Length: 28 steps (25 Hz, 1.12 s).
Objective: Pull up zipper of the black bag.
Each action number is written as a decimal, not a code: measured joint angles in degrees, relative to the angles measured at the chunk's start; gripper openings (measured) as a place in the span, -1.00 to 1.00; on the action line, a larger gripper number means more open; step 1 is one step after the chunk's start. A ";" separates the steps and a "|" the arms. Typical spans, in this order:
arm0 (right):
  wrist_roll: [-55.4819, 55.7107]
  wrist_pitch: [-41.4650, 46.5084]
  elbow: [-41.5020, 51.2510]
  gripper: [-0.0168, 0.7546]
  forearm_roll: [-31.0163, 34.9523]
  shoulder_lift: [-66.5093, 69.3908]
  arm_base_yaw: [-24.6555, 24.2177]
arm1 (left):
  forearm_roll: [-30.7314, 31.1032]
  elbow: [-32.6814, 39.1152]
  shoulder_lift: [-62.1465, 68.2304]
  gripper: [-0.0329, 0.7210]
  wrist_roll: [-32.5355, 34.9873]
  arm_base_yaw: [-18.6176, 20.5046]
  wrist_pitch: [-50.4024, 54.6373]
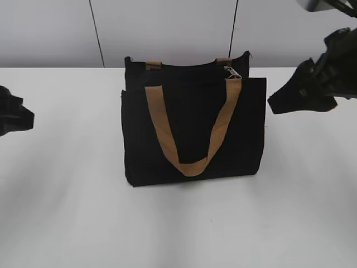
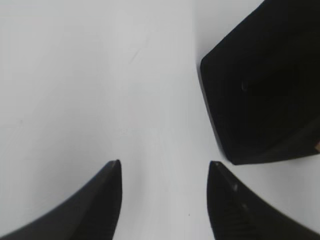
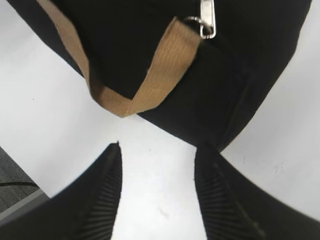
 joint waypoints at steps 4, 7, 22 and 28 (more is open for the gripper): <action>0.00 -2.11 5.81 0.00 -0.05 -8.46 0.00 | -2.79 0.00 -3.93 0.18 3.97 0.00 5.53; 0.87 -2.78 10.25 0.00 -0.05 -14.64 0.00 | -3.18 0.00 -6.93 0.18 5.37 0.00 8.74; 21.29 4.56 25.87 0.00 -15.83 -49.59 0.00 | -3.60 4.77 -30.99 0.18 8.64 0.00 23.30; 33.00 14.00 25.93 0.00 -25.00 -59.66 0.00 | -3.66 4.77 -37.72 0.18 9.79 0.00 28.41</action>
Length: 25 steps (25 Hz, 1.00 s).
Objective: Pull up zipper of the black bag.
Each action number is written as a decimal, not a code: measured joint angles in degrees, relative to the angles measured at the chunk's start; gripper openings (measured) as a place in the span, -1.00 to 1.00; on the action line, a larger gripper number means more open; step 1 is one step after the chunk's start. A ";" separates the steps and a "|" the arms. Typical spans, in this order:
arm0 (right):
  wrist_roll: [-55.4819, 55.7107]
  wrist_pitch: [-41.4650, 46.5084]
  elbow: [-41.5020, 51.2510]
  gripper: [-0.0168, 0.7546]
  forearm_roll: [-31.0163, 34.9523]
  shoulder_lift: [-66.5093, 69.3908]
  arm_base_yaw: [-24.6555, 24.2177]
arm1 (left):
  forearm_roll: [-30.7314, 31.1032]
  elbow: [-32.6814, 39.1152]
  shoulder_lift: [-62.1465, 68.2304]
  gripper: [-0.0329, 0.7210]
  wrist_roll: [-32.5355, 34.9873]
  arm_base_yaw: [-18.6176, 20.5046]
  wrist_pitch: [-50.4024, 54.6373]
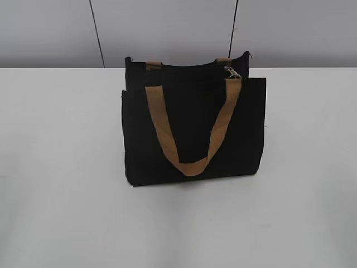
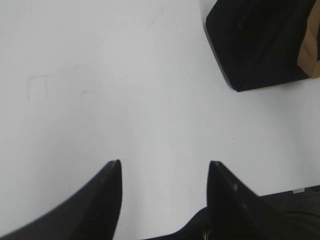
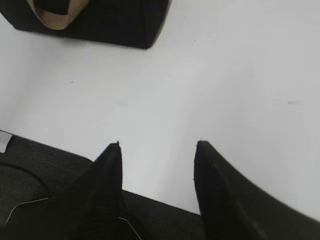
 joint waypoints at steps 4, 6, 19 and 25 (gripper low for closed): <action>1.75 3.07 0.47 -0.02 -1.97 -5.15 0.00 | 0.00 1.65 -3.69 0.18 0.06 0.00 0.67; 2.25 3.47 1.67 -0.05 -2.20 -7.05 0.00 | -0.06 3.63 -5.36 0.18 0.06 0.00 0.97; 3.21 3.35 2.26 -0.09 -2.38 -9.37 0.00 | -0.01 4.97 -10.01 0.07 0.11 -0.25 2.01; 3.21 3.35 2.26 -0.09 -2.38 -9.37 0.00 | -0.01 4.97 -10.01 -0.07 0.11 -0.25 2.01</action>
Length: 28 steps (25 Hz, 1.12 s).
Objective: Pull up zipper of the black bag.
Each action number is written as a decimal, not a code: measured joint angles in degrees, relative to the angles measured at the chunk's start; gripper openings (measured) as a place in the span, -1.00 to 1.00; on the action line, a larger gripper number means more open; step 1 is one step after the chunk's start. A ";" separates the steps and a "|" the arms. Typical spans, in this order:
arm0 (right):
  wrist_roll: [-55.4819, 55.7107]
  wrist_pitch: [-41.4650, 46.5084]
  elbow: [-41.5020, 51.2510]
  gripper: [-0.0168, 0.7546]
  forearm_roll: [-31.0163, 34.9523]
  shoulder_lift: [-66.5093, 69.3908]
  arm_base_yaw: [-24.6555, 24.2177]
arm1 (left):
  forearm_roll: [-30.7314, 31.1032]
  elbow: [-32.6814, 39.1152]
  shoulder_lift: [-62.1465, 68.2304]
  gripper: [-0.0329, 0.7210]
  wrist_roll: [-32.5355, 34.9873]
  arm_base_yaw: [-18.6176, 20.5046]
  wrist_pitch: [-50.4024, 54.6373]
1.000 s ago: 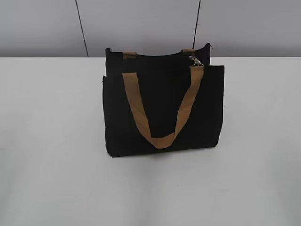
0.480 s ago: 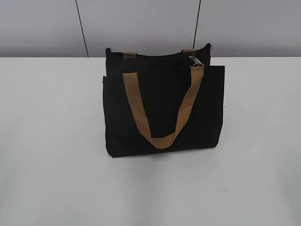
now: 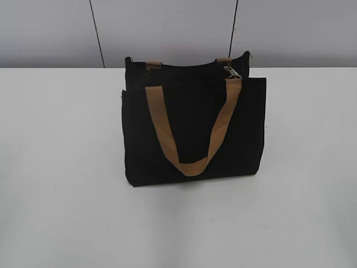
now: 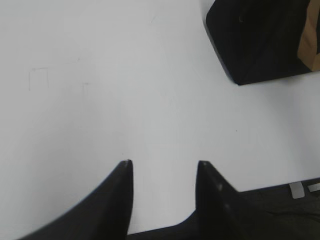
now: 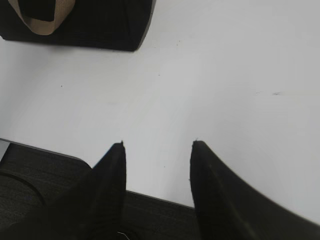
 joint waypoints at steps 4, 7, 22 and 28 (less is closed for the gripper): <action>0.00 0.00 0.00 -0.09 0.00 0.00 0.00 | 0.00 0.00 0.00 -0.15 0.00 0.00 0.00; 0.04 -0.05 0.00 -0.09 0.00 0.00 0.00 | 0.00 0.00 -0.56 -0.16 0.00 0.00 -0.05; 0.04 -0.11 0.05 -0.09 0.00 -6.89 0.00 | 0.00 0.00 -15.76 -0.27 0.05 11.75 -0.05; 0.04 -0.11 0.05 -0.09 0.00 -8.51 0.00 | 0.00 0.00 -15.80 -0.28 0.05 16.37 -0.05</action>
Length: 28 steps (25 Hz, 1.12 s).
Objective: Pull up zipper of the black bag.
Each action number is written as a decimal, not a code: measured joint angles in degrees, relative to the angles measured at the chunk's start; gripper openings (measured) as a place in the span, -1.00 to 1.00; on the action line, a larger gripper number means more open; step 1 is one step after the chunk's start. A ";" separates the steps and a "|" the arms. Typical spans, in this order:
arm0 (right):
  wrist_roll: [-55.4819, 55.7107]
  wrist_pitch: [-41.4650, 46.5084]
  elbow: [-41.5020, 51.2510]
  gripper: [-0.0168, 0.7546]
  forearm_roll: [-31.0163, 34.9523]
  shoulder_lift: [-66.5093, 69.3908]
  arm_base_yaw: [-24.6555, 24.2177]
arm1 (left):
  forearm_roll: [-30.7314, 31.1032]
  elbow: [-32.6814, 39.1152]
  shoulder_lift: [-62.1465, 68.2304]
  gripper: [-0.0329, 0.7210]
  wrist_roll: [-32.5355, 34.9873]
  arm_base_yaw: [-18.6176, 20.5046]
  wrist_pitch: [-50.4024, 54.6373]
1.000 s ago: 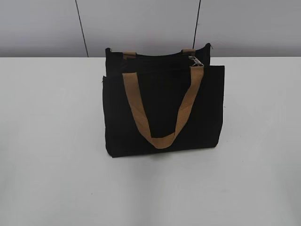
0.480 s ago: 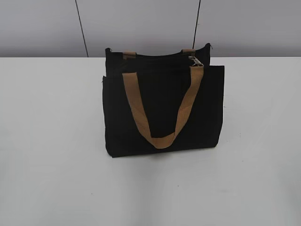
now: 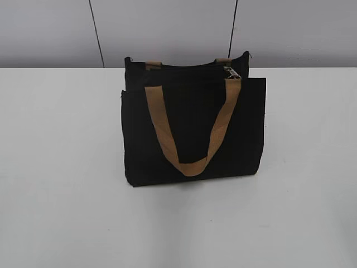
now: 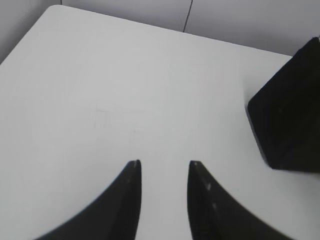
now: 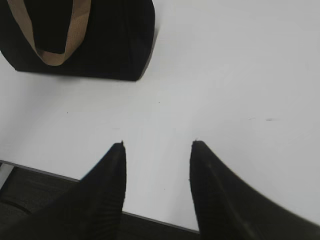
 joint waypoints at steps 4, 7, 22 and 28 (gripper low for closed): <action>0.00 0.00 0.00 -0.09 0.05 0.00 -2.23 | 0.00 0.00 0.00 -0.28 0.00 2.56 0.00; 0.02 -0.06 0.00 -0.09 0.05 0.00 -5.99 | 0.00 0.00 0.00 -0.28 0.00 3.59 0.00; 0.02 -0.06 0.00 -0.10 0.05 0.00 -12.99 | 0.00 0.00 0.00 -0.28 0.05 4.04 0.00; 0.02 -0.06 0.00 -0.10 0.05 0.00 -12.99 | 0.00 0.00 0.00 -0.28 0.10 4.04 0.00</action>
